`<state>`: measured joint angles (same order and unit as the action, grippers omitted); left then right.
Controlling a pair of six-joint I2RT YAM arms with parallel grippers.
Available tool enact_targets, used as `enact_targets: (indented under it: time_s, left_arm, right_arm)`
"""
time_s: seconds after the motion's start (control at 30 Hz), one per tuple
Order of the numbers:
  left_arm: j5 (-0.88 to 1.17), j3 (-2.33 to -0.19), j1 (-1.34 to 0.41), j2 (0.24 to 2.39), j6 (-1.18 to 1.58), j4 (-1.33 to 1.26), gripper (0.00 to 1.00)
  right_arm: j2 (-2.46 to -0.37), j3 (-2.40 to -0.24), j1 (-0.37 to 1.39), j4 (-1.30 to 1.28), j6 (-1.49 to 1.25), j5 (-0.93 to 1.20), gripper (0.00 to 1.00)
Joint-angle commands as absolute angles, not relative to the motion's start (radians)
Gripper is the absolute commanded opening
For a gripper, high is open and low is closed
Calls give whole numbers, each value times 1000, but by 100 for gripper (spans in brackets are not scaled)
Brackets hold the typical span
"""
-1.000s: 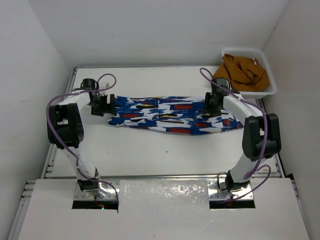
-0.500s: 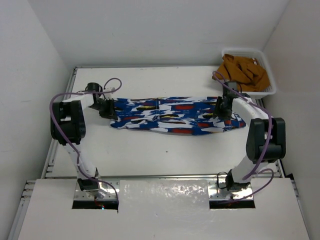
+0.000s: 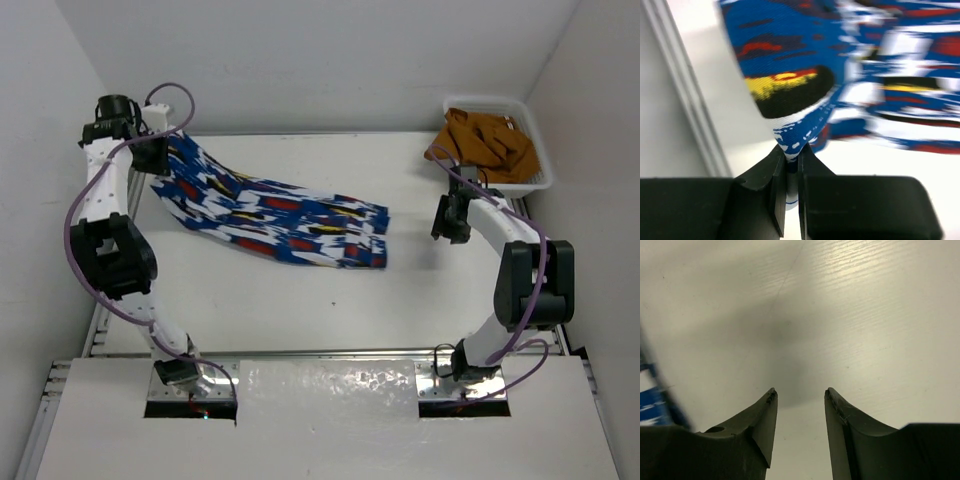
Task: Fold and stack the trousers
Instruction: Fold the trousers
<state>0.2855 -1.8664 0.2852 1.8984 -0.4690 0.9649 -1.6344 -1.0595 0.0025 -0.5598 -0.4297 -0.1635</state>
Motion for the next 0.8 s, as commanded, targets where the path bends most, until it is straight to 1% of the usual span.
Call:
enact_targets:
  time_s: [0.0, 0.1, 0.2, 0.3, 0.37, 0.43, 0.57, 0.77]
  left_arm:
    - [296, -1953, 183, 1838, -592, 1110, 0]
    - [385, -1907, 16, 1809, -588, 1147, 0]
    - [484, -1896, -61, 1819, -484, 1138, 0]
    - [598, -1917, -109, 1864, -390, 1120, 0]
    - [612, -1916, -133, 1867, -356, 1082, 0]
    - [638, -1916, -169, 1862, -334, 1054, 0]
    - [683, -1913, -239, 1856, -286, 1009, 0]
    - [710, -1898, -337, 1868, -196, 922, 0]
  right_arm:
    - [-1611, -1051, 8, -526, -437, -152, 42]
    - [-1638, -1045, 44, -502, -477, -120, 42]
    - [-1676, -1040, 101, -468, -520, -97, 42]
    - [-1771, -1077, 210, -433, -584, -25, 42]
    - [-1840, -1092, 233, -378, -624, -5, 42]
    - [-1899, -1104, 256, -318, -689, 60, 41]
    - [-1962, -1147, 304, -288, -735, 97, 41]
    - [-2025, -1149, 348, -230, -808, 152, 41]
